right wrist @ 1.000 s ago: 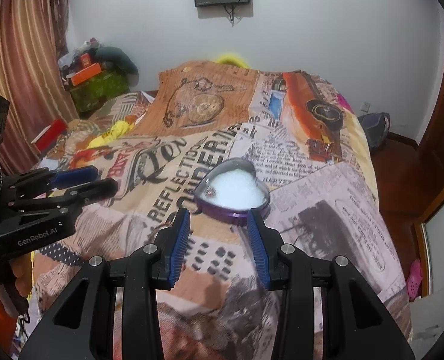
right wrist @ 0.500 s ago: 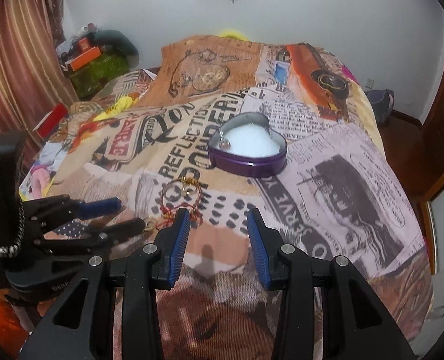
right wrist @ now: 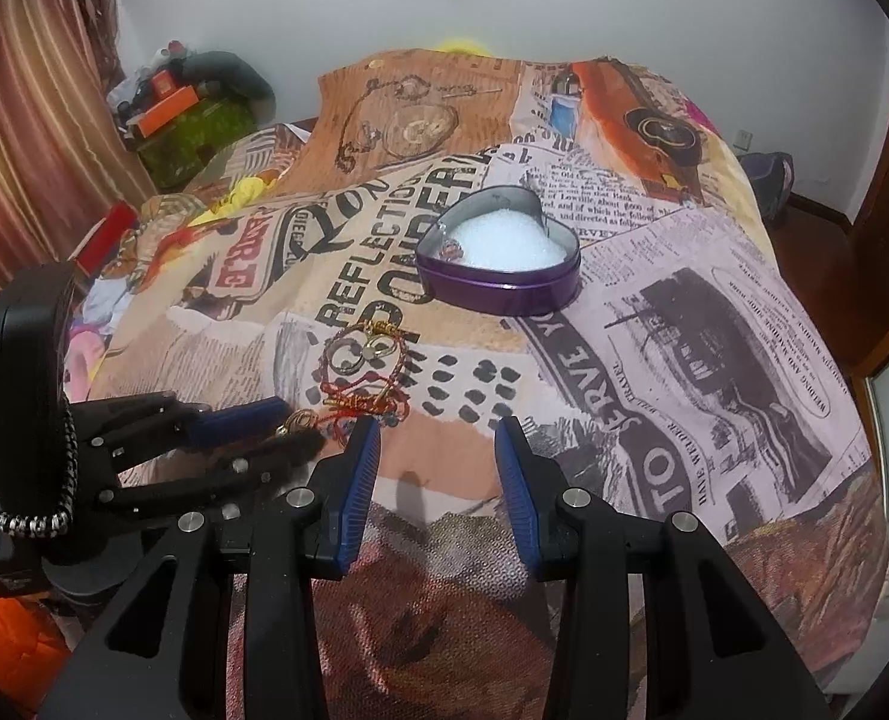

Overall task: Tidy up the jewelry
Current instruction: 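Move the open left tool back to the jewelry pile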

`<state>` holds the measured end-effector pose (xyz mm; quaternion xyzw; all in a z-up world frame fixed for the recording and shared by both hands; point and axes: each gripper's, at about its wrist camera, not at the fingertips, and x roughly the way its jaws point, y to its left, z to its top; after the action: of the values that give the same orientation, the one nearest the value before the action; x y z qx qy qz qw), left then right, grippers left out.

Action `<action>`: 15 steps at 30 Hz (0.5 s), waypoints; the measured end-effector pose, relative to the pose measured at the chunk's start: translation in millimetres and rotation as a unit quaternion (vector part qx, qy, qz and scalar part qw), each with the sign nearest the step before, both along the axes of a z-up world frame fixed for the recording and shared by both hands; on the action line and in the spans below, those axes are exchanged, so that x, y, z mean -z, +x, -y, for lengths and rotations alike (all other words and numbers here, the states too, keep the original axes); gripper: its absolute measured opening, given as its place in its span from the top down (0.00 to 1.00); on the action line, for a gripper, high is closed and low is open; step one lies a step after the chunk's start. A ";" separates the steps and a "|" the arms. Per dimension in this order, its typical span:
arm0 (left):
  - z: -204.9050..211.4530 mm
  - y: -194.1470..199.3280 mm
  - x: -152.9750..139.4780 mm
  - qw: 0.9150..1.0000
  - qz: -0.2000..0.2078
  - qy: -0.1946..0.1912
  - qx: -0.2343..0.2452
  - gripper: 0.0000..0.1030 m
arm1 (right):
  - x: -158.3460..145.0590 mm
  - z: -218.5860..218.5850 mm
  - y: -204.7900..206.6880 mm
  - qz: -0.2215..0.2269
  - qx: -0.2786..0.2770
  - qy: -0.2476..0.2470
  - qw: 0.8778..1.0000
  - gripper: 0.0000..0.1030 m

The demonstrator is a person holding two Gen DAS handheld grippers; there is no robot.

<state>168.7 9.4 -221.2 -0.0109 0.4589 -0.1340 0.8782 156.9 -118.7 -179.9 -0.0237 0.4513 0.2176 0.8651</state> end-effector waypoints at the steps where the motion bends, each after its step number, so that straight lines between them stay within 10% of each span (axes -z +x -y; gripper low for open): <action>1: 0.5 -0.8 -0.5 1.000 0.002 0.003 0.001 0.84 | 0.5 -0.2 -0.6 -0.001 0.000 0.000 1.000 0.65; 15: -45.7 -24.6 -32.7 0.998 0.048 -0.011 -0.048 0.84 | 6.7 -31.5 -8.0 -0.026 -0.040 0.013 0.999 0.65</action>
<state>144.1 55.1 -188.5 -0.0357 0.4142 -0.0972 0.9043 148.9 -87.1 -186.5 -0.0253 0.4692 0.2585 0.8440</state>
